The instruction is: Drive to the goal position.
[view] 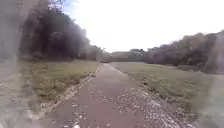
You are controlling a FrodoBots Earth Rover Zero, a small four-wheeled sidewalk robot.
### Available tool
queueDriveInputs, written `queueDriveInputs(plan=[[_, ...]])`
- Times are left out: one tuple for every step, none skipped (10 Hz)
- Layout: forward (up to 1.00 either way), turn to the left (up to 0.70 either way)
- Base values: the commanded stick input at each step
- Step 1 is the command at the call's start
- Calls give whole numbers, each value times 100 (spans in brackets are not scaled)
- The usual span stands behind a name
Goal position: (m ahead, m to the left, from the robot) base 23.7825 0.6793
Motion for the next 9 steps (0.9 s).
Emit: queueDriveInputs(plan=[[70, 0], [70, 0], [70, 0], [70, 0], [70, 0], [70, 0], [70, 0], [70, 0], [71, 0]])
